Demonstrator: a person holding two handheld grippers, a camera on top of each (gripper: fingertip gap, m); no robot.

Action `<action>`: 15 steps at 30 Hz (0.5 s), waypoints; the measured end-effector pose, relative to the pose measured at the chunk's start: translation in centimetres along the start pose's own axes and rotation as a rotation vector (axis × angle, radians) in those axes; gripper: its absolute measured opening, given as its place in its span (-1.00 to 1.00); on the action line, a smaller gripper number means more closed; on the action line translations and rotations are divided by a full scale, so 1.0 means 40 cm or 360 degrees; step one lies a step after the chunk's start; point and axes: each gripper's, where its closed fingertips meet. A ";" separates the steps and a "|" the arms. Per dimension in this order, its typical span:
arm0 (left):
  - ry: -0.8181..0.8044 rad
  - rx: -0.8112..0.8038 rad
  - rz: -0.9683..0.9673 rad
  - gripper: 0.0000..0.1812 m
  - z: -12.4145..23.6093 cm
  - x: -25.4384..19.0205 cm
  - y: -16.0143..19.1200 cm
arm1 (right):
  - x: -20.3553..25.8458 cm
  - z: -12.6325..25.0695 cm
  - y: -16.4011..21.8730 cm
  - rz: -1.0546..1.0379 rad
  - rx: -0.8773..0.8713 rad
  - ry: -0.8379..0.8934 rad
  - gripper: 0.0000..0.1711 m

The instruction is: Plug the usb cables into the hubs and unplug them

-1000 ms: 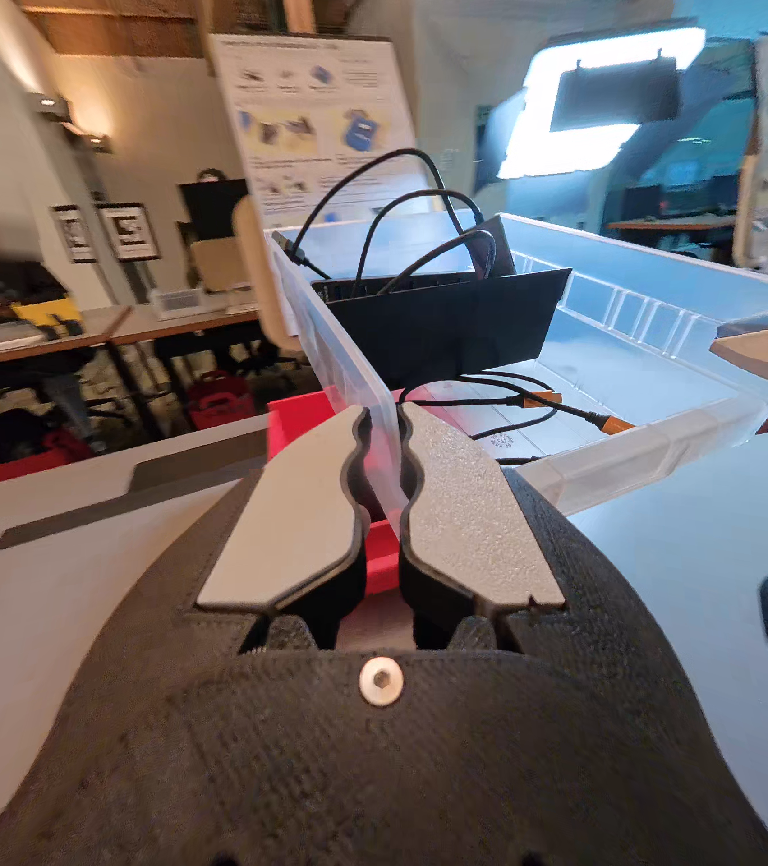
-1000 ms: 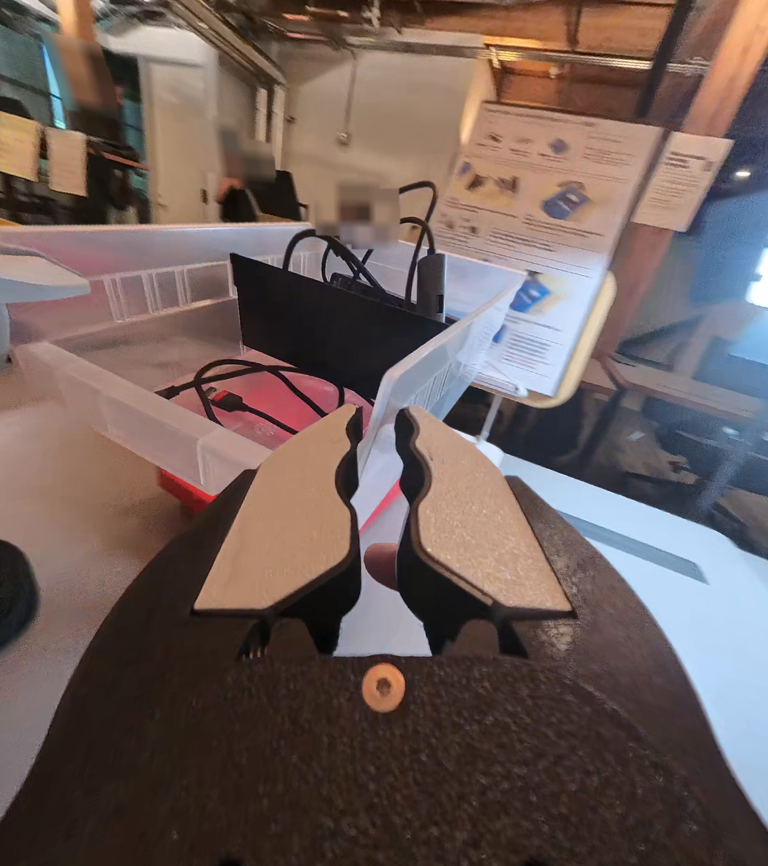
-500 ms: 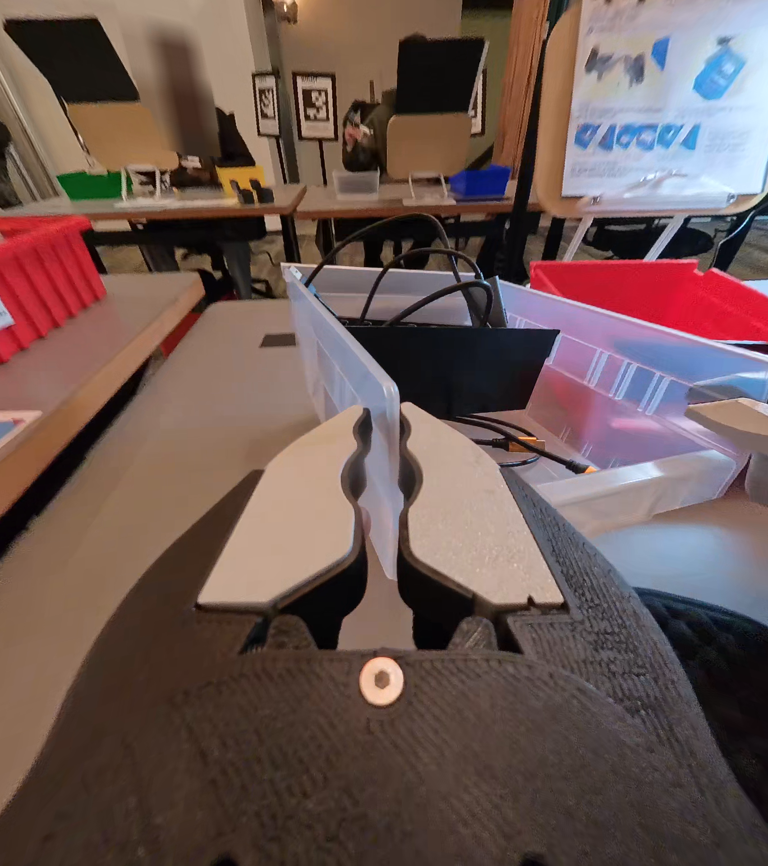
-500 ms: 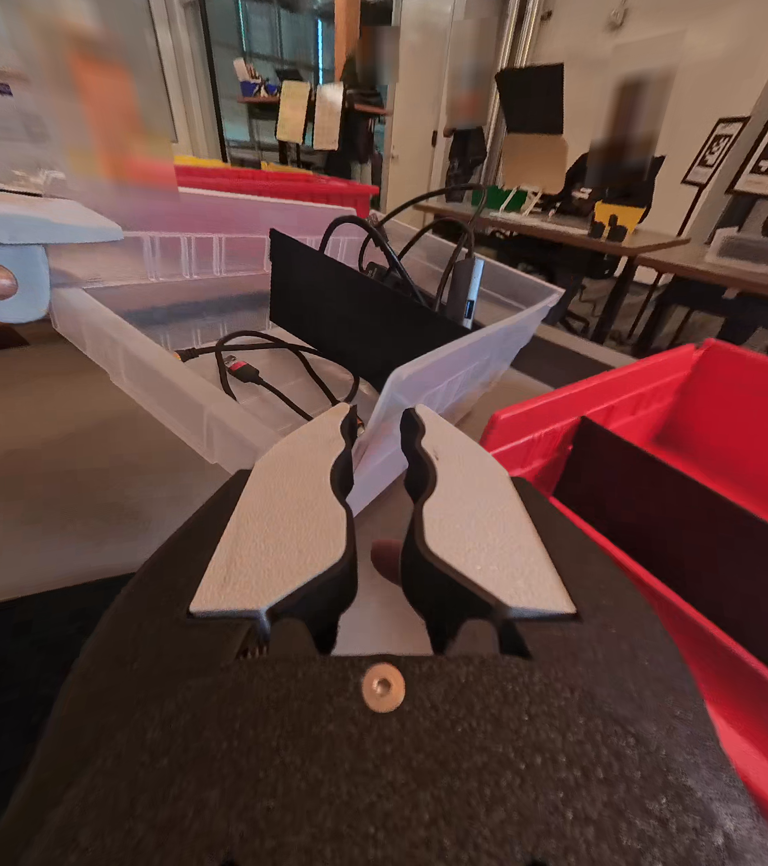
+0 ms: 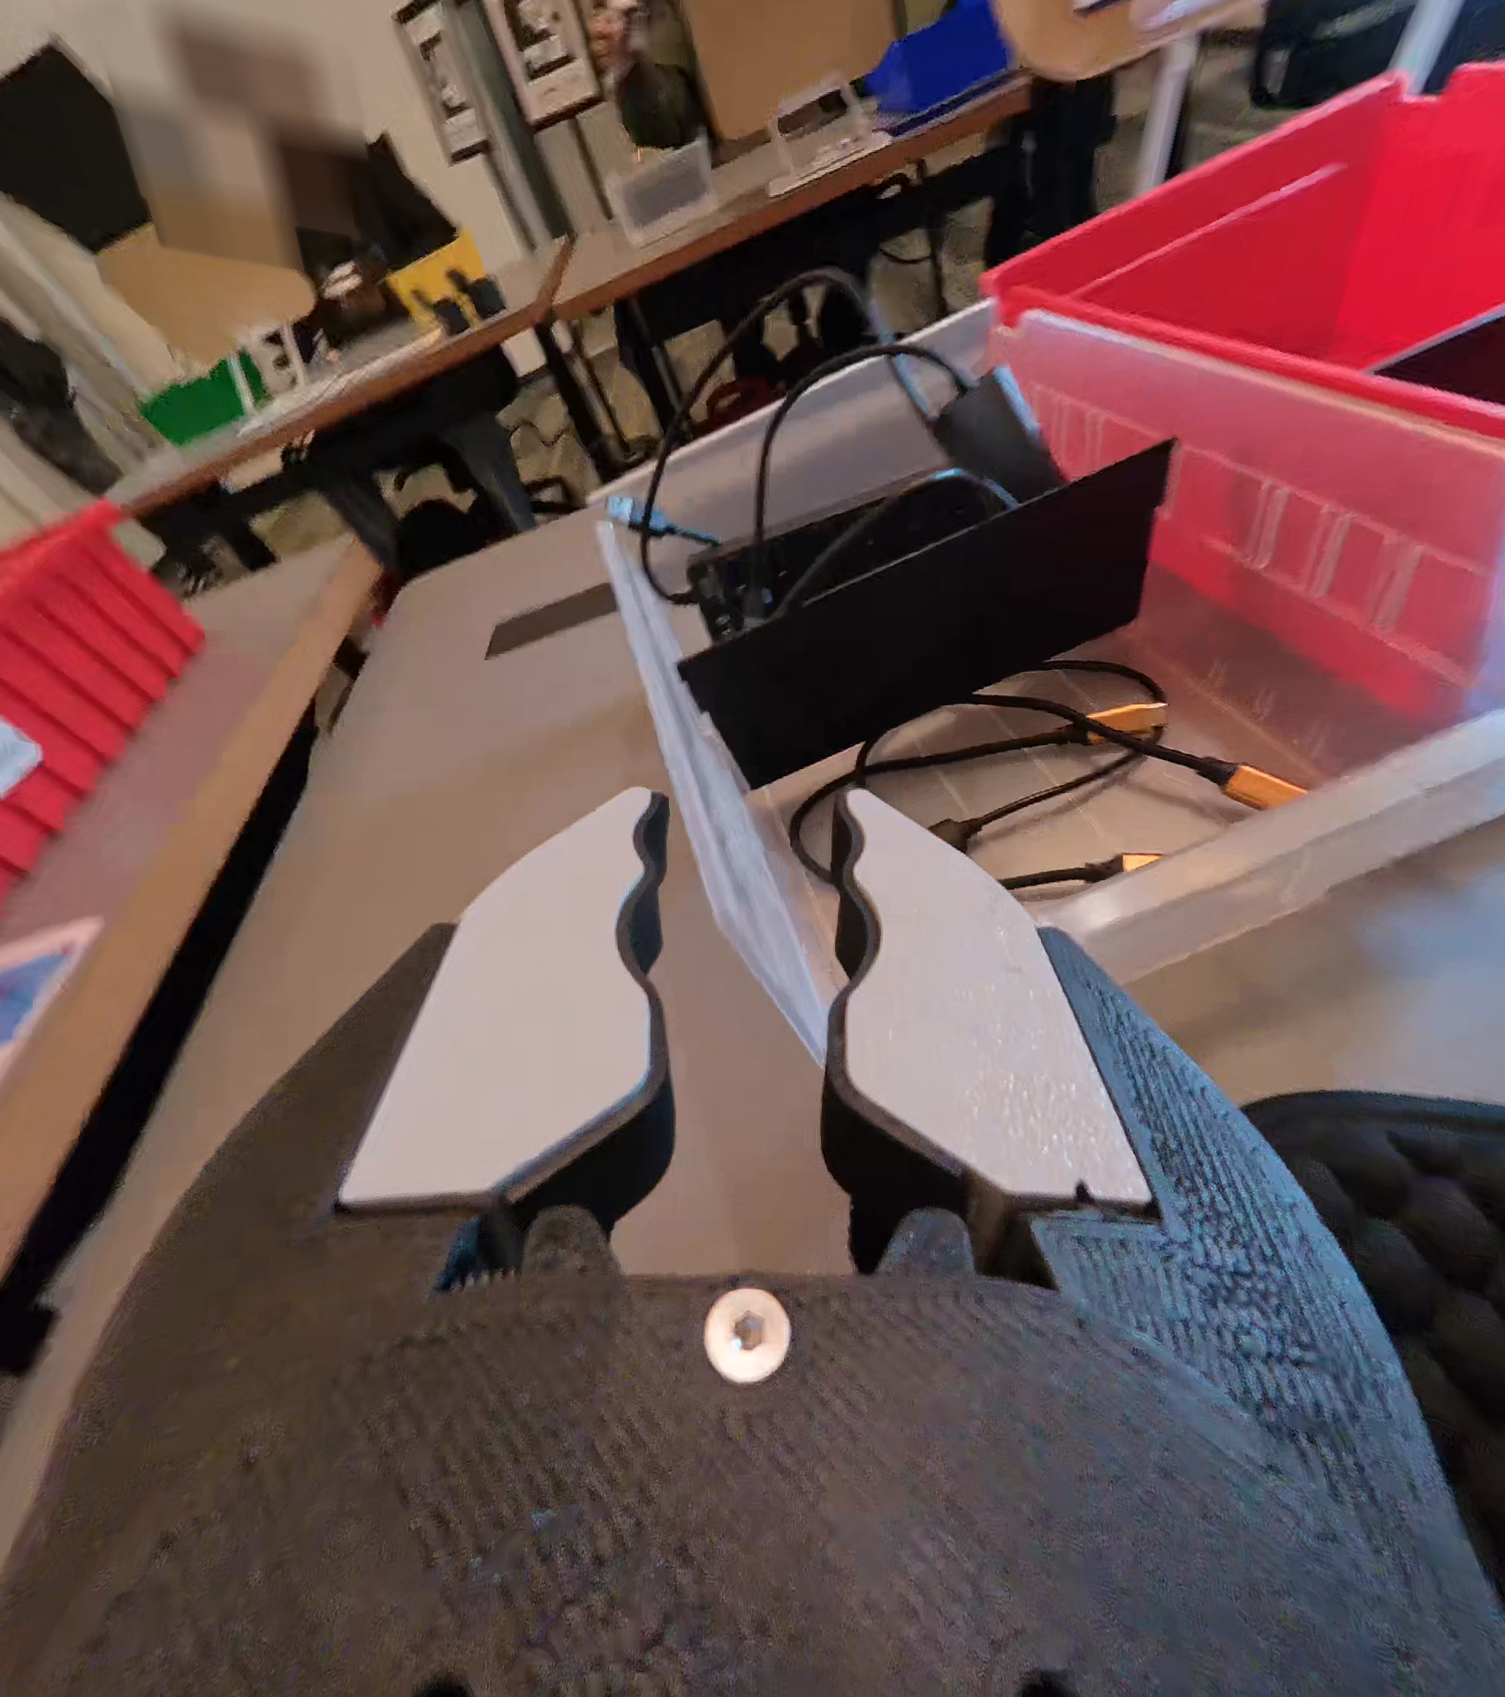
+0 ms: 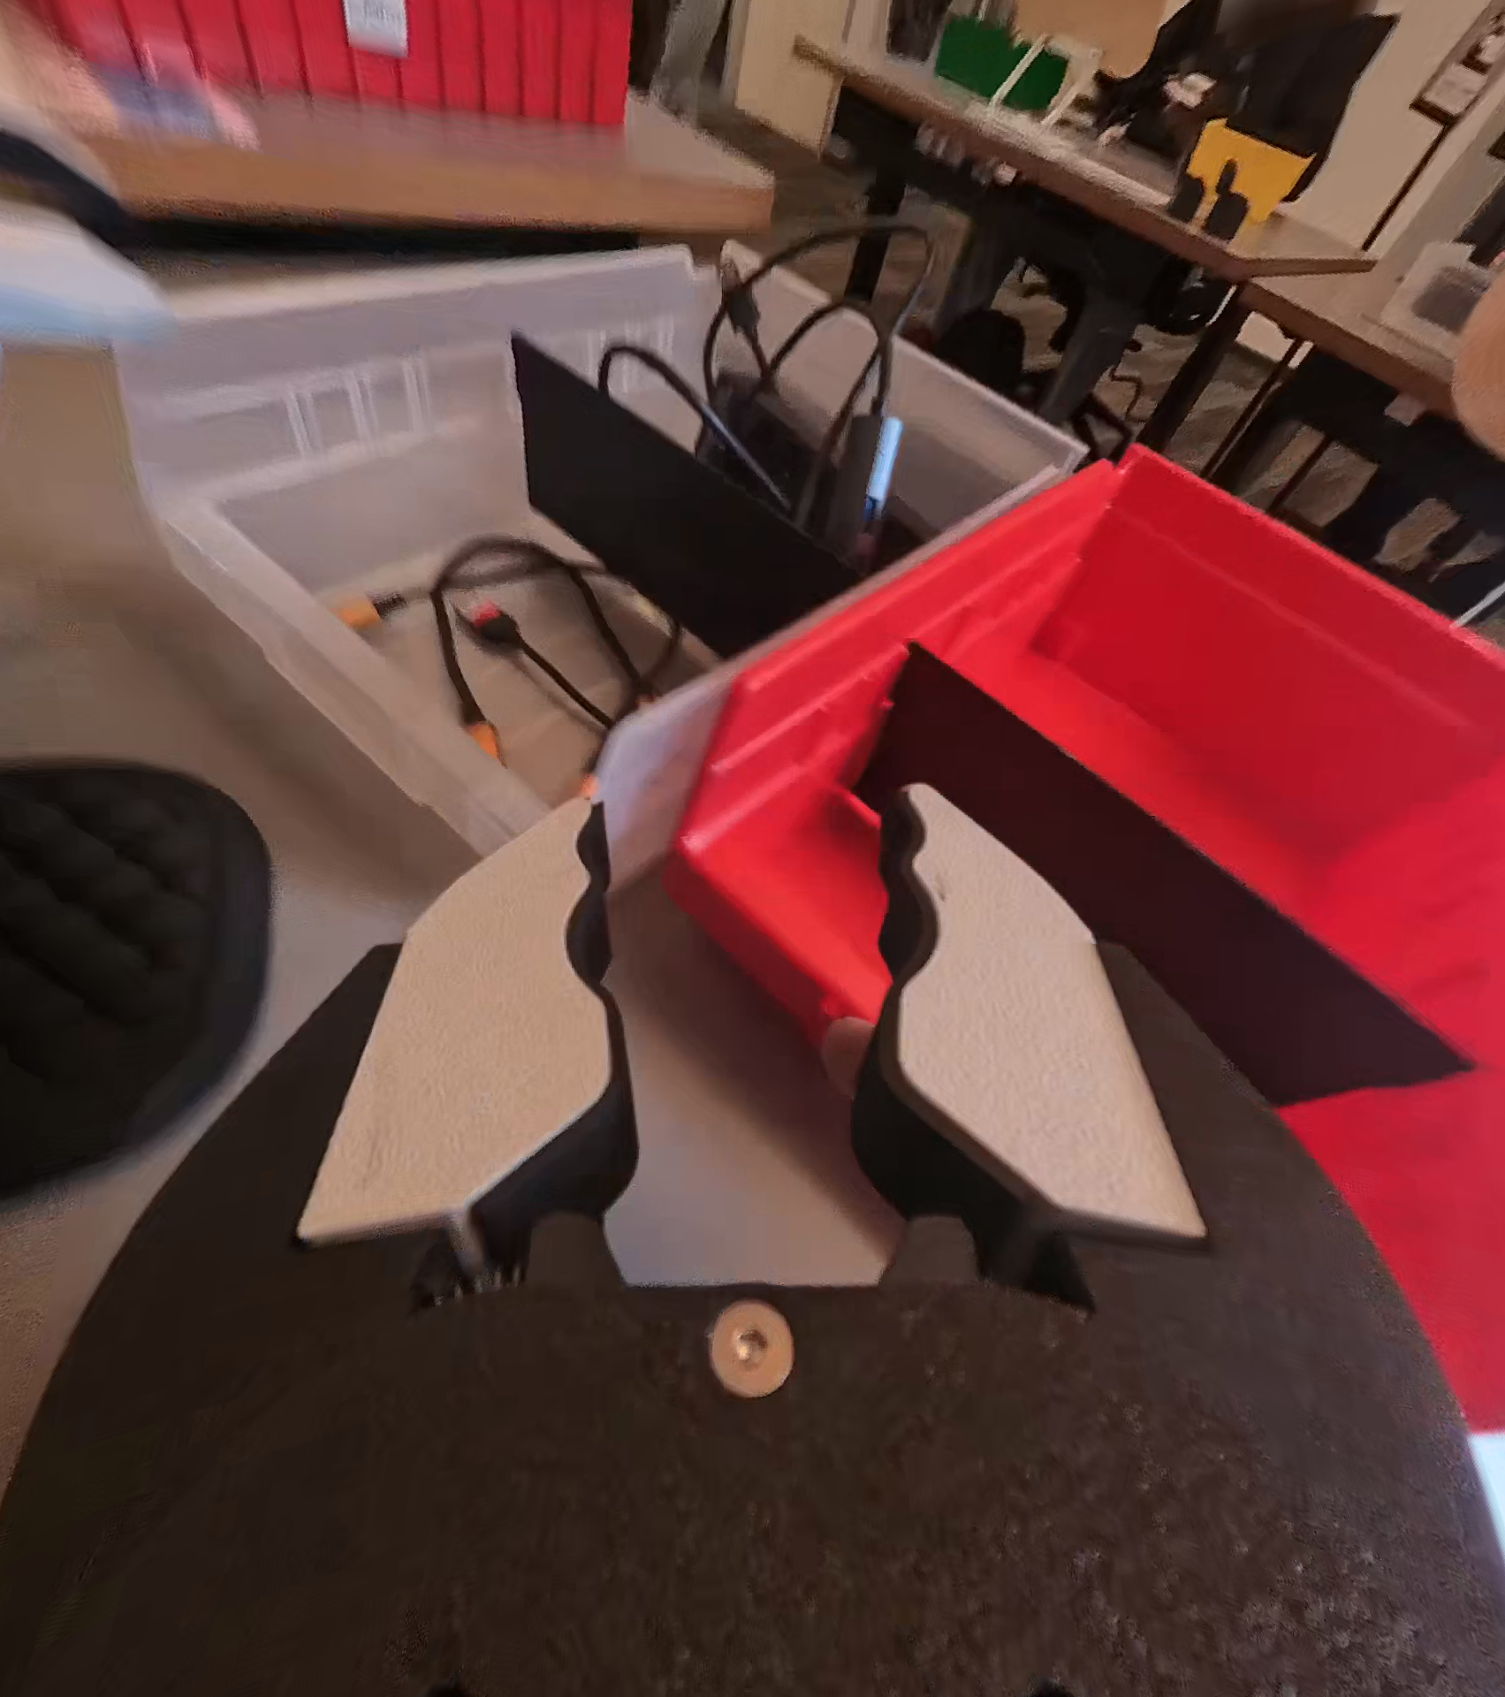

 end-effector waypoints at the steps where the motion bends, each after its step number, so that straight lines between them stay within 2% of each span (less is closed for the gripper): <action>1: 0.0068 0.0024 -0.0081 -0.61 0.008 -0.024 -0.013 | -0.023 0.009 0.022 0.0123 0.0108 -0.0040 -0.32; 3: 0.0261 0.0133 -0.0235 -0.57 0.013 -0.087 -0.017 | -0.057 0.011 0.074 0.0392 0.0321 -0.0171 -0.27; 6: 0.0520 0.0372 -0.0482 -0.51 -0.002 -0.184 0.024 | -0.082 -0.020 0.173 0.0778 0.0598 -0.0458 -0.22; 8: 0.0617 0.0578 -0.0692 -0.44 -0.020 -0.231 0.079 | -0.090 -0.043 0.250 0.0971 0.0802 -0.0627 -0.18; 10: 0.0617 0.0696 -0.0883 -0.42 -0.058 -0.249 0.124 | -0.076 -0.060 0.296 0.1065 0.0879 -0.0759 -0.18; 12: 0.0616 0.0834 -0.1031 -0.42 -0.091 -0.249 0.176 | -0.056 -0.064 0.320 0.1065 0.0884 -0.0820 -0.50; 13: 0.0728 0.0838 -0.1002 -0.60 -0.088 -0.273 0.182 | -0.055 -0.062 0.321 0.1073 0.0856 -0.0790 -0.64; 15: 0.0791 0.0833 -0.0992 -0.69 -0.091 -0.283 0.185 | -0.050 -0.035 0.327 0.1092 0.0823 -0.0741 -0.64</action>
Point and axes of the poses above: each gripper's, where its closed fingertips meet, z back along the fingers, y out of its underside, x = y × z across the jaws, and after that the axes turned 14 degrees about z, right-handed
